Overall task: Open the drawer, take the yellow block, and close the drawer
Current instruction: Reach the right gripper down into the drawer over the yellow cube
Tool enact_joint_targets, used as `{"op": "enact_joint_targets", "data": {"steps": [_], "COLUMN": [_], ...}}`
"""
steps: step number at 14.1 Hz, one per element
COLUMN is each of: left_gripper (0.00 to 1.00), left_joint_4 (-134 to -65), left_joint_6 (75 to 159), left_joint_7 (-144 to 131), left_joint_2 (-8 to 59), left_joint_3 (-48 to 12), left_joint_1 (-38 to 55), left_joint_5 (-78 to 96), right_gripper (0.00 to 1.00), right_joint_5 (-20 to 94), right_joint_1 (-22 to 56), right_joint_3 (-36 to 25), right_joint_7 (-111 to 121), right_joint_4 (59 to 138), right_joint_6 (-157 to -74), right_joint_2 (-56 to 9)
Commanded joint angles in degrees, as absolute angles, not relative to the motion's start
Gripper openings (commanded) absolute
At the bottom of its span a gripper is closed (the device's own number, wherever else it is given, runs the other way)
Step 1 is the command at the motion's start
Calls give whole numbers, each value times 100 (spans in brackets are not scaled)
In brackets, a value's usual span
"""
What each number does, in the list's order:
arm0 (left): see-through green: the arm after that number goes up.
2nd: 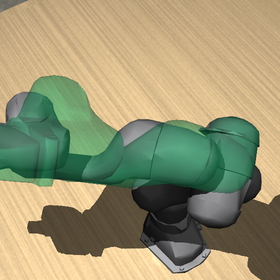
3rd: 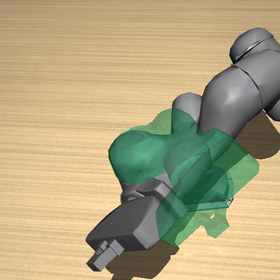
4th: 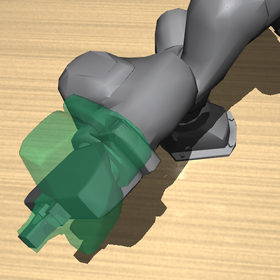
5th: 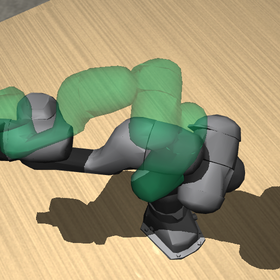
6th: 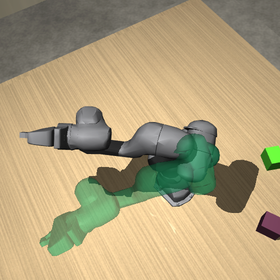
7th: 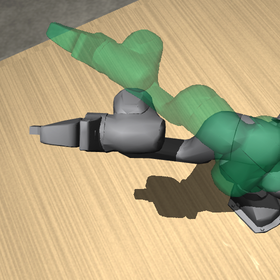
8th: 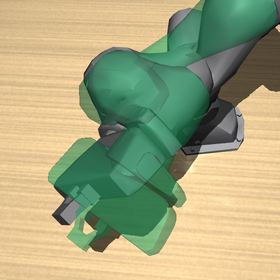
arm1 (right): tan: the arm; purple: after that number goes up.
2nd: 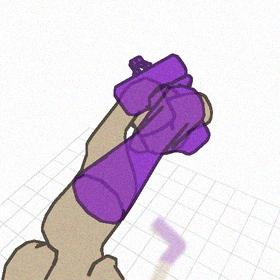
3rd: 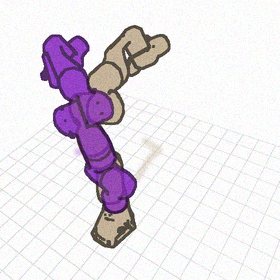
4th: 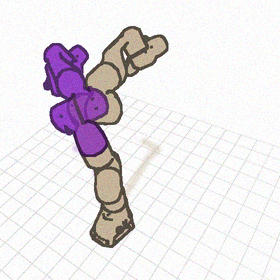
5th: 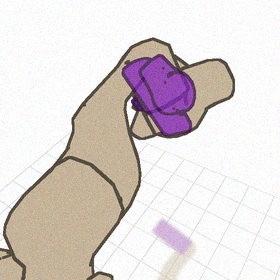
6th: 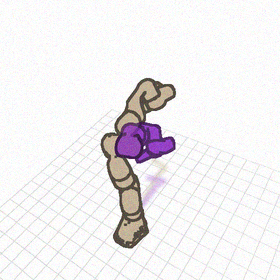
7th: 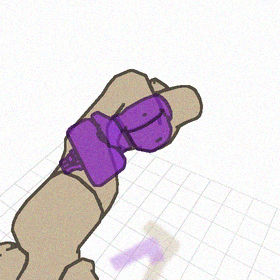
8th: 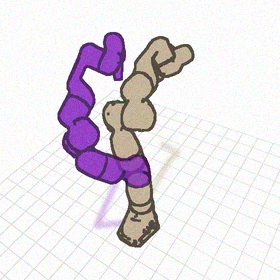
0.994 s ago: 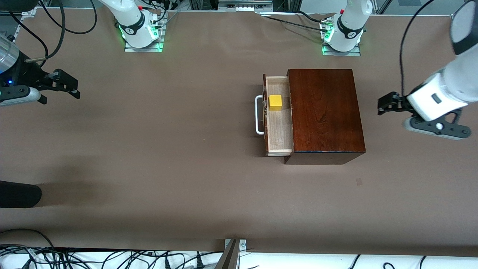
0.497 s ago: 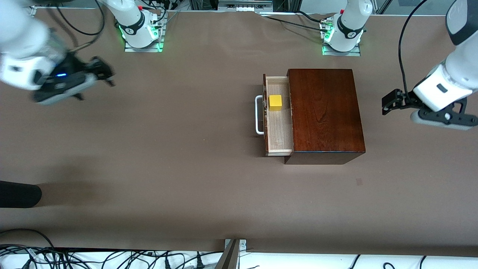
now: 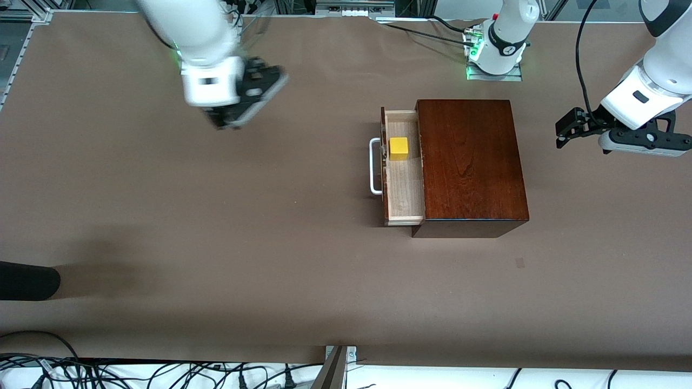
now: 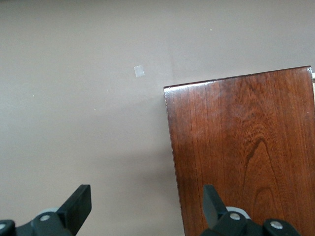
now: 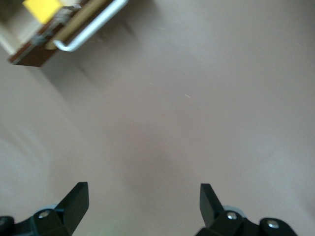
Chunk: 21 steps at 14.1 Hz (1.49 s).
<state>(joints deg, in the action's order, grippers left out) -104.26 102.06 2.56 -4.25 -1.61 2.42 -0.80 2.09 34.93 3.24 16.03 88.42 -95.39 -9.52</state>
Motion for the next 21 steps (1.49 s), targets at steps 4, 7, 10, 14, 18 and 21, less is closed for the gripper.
{"op": "enact_joint_targets", "data": {"steps": [4, 7, 10, 14, 18, 21], "left_gripper": [100, 100, 100, 100, 100, 100], "left_joint_4": [-10415, -10292, -10187, -10178, -10178, -10178], "left_joint_6": [10266, 10100, 9984, 9984, 9984, 9976], "left_joint_7": [369, 360, 352, 360, 360, 360], "left_joint_2": [-431, -361, -316, -316, -316, -316], "left_joint_3": [-114, -149, -149, -149, -149, -149], "left_joint_1": [246, 246, 246, 246, 246, 246], "left_joint_5": [44, 44, 44, 44, 44, 44], "right_gripper": [100, 100, 100, 100, 100, 100], "right_joint_5": [-149, -298, -466, -589, -877, -949], "right_joint_1": [4683, 5219, 5405, 5493, 5747, 5731], "right_joint_3": [237, 220, 220, 220, 185, 185], "right_joint_7": [2144, 2162, 2232, 2399, 2469, 2724], "right_joint_4": [7403, 6498, 6021, 6012, 6021, 6029], "right_joint_6": [-10308, -10450, -10948, -11899, -11980, -11971], "right_joint_2": [-2686, -3548, -4165, -4587, -4790, -4851]}}
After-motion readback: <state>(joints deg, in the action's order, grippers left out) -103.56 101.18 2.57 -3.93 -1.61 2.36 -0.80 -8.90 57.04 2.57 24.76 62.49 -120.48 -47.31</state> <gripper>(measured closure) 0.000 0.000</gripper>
